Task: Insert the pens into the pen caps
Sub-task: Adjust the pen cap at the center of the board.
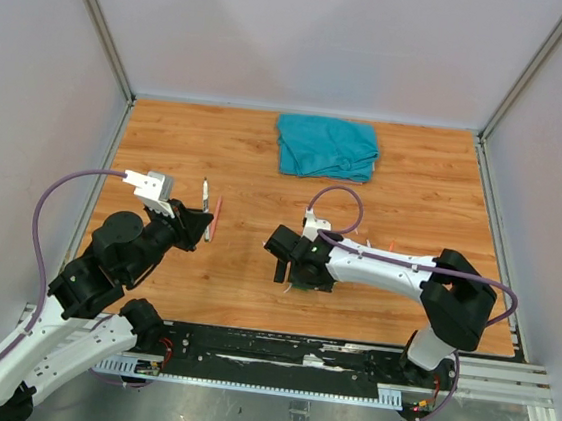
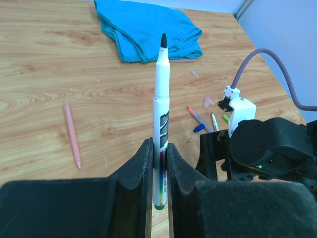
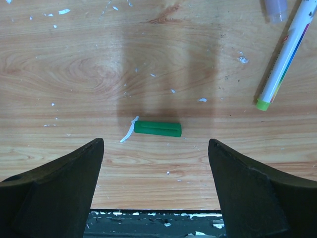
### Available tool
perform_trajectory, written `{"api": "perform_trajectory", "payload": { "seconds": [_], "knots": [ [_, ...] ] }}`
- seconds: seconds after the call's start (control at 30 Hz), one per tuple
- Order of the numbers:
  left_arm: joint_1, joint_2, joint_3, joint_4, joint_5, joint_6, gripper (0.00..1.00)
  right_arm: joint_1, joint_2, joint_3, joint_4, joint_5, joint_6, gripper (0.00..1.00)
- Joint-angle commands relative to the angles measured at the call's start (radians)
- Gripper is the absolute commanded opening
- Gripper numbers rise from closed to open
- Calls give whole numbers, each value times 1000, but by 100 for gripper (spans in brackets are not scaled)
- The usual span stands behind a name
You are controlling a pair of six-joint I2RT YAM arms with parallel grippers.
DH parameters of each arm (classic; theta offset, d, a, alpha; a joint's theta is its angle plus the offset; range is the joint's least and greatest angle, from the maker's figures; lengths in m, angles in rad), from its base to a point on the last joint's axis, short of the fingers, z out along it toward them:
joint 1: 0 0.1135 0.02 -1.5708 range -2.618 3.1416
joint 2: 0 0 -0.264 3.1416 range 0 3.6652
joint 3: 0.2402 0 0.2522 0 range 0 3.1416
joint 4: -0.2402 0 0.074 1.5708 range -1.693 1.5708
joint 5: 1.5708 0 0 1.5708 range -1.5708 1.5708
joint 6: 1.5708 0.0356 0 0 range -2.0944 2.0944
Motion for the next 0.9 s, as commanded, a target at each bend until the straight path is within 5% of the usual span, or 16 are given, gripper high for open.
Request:
{"api": "perform_trajectory", "payload": {
  "seconds": [0.0, 0.87],
  "knots": [
    [2, -10, -7, 18, -5, 14, 0, 13, 20, 32, -75, 17, 69, 87],
    [2, -14, -7, 16, -5, 13, 0, -11, 58, 3, -74, 18, 103, 78]
  ]
}}
